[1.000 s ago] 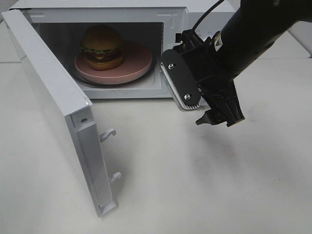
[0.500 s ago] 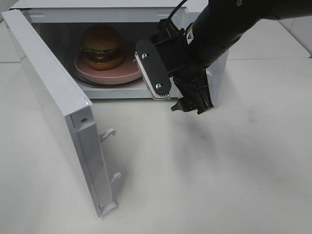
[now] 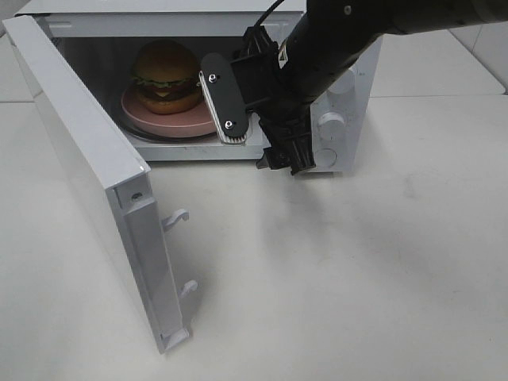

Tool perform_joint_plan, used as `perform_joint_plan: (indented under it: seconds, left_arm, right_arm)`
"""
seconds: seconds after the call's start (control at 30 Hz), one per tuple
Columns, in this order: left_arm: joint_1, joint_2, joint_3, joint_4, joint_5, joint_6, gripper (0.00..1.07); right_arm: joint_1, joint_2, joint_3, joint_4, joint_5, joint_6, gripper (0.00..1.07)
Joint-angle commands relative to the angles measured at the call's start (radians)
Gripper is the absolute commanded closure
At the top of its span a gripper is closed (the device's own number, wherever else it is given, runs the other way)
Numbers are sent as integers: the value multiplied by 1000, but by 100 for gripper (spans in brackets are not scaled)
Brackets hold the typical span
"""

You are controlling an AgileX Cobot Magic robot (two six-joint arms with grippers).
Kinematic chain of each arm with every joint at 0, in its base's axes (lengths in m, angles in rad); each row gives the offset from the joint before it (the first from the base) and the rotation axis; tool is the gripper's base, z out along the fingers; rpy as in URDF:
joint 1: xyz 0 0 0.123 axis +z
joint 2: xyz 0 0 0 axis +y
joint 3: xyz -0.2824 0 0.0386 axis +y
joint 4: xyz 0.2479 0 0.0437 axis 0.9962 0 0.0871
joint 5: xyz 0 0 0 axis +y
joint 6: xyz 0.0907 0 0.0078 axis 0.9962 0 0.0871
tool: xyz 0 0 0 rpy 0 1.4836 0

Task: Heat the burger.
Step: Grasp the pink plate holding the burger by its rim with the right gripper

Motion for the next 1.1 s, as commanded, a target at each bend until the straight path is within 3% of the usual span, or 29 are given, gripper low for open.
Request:
perform_joint_plan:
  seconds: [0.03,0.5,1.1]
  left_arm:
    - [2,-15,3,-6,-14,-4,9]
    - [2,-15,3,-6,-14,-4,9]
    - [2,-15,3,-6,-14,-4,9]
  right_arm:
    - [7,22,-31,-5,-20,30,17]
    - [7,131,-115,21,-64,37,19]
    - [4,348,-349,19,-46,158,20]
